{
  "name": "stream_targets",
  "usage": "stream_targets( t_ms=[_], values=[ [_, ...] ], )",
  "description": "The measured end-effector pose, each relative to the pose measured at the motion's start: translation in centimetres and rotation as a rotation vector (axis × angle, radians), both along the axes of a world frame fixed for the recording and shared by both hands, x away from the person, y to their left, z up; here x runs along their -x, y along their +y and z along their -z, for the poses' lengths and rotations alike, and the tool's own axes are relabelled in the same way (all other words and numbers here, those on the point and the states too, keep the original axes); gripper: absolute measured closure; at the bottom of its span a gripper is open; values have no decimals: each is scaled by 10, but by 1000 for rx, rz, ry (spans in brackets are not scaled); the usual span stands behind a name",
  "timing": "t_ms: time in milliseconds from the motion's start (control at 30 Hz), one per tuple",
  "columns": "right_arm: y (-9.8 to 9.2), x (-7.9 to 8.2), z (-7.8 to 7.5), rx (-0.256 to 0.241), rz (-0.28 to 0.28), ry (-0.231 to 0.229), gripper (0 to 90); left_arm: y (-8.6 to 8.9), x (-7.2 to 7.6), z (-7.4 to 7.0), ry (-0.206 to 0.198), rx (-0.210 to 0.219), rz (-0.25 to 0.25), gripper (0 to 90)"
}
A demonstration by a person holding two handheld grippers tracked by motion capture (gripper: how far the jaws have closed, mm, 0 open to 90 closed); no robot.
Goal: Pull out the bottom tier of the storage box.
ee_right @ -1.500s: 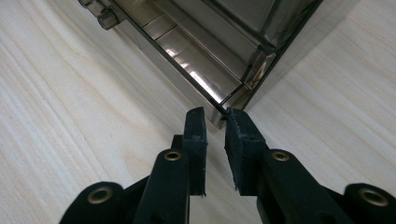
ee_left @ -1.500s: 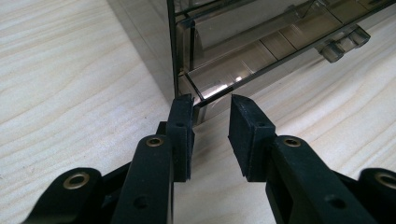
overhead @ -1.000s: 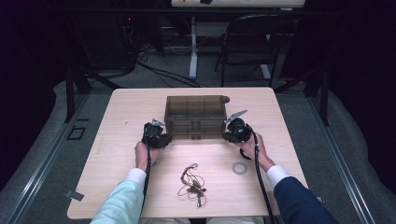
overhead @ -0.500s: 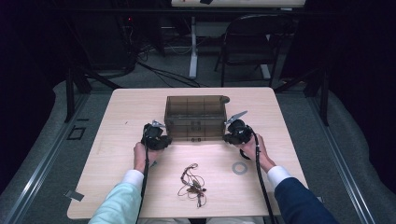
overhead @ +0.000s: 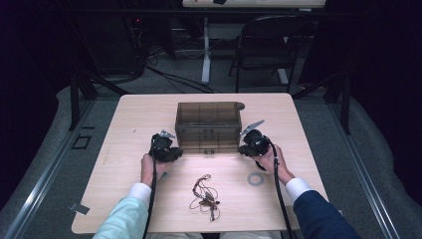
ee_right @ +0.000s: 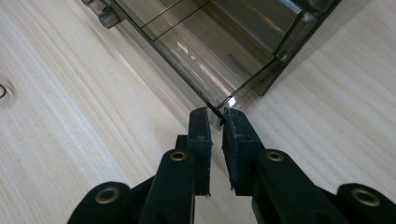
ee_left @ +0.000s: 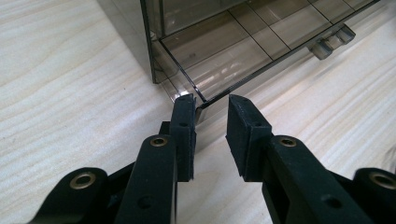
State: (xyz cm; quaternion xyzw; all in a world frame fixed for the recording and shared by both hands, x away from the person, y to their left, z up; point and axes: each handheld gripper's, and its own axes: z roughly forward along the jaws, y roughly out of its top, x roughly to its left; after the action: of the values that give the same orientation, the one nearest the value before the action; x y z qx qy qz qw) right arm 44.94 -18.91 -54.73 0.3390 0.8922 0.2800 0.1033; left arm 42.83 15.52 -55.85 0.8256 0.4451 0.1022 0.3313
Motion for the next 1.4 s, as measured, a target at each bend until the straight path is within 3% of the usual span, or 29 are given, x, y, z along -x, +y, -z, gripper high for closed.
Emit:
stream_targets(
  t_ms=[267, 1400],
  values=[
    [-1, 6, -1, -14, 4, 18, 822, 0, 6, -2, 9, -9, 18, 728],
    [-2, 25, -4, 10, -39, 48, 827, 3, 25, -4, 40, 3, 52, 733]
  ],
)
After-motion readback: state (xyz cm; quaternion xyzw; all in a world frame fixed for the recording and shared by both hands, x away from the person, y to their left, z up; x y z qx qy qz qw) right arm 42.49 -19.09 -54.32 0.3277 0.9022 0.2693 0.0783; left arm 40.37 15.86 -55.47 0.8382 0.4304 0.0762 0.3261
